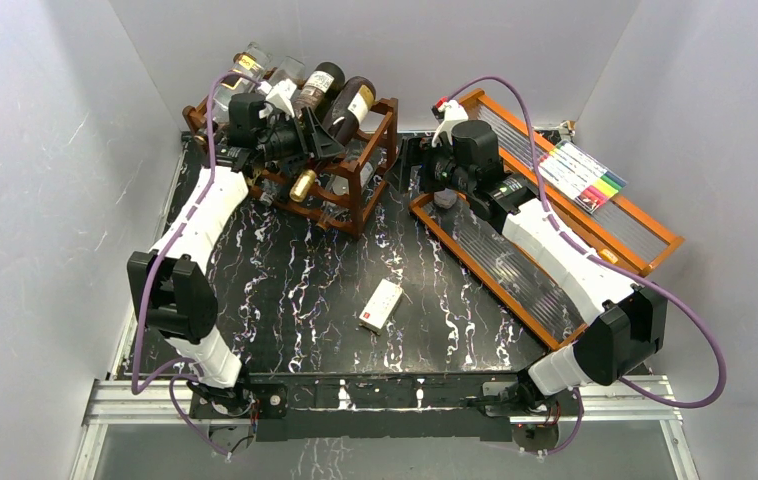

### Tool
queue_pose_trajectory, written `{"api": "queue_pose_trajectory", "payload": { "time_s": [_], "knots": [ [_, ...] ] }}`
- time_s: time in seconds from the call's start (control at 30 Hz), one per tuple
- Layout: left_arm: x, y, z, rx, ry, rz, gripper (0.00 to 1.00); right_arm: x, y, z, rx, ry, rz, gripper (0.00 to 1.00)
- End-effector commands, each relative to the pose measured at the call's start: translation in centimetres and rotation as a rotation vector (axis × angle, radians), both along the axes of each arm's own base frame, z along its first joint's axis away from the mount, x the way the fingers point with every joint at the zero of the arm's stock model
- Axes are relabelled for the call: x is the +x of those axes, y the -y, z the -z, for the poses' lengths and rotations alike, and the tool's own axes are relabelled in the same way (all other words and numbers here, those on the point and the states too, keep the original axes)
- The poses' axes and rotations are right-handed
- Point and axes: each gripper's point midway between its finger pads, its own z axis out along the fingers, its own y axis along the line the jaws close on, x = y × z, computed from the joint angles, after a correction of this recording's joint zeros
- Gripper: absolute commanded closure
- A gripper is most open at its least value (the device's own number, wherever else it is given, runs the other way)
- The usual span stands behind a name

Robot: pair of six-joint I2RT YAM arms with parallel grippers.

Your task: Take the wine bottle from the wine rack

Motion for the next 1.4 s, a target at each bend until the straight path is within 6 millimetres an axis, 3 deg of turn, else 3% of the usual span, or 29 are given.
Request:
{"api": "queue_pose_trajectory", "payload": {
  "time_s": [0.0, 0.33, 0.77, 0.87, 0.97, 1.13, 1.37],
  "knots": [
    [2.7, -1.8, -8.5, 0.078, 0.391, -0.077, 1.0, 0.4, -0.5, -2.3, 0.05, 0.059, -0.004, 0.02],
    [2.2, -0.8, -6.3, 0.146, 0.432, -0.082, 1.0, 1.1, -1.1, -2.4, 0.061, 0.059, -0.002, 0.02],
    [0.2, -1.4, -5.9, 0.148, 0.471, -0.087, 1.0, 6.8, -5.0, -9.6, 0.409, 0.037, 0.123, 0.02],
    [0.0, -1.4, -5.6, 0.149, 0.478, -0.083, 1.0, 8.2, -5.8, -10.5, 0.492, -0.003, 0.162, 0.02],
    [-0.1, -1.3, -5.5, 0.15, 0.487, -0.075, 1.0, 10.2, -7.1, -9.3, 0.522, -0.051, 0.187, 0.02],
    [-0.3, -1.4, -5.2, 0.156, 0.494, -0.075, 1.0, 12.6, -7.8, -8.0, 0.566, -0.124, 0.274, 0.02],
    [-0.3, -1.2, -4.9, 0.151, 0.493, -0.061, 1.0, 14.1, -9.9, -6.5, 0.603, -0.165, 0.238, 0.02]
  ]
}}
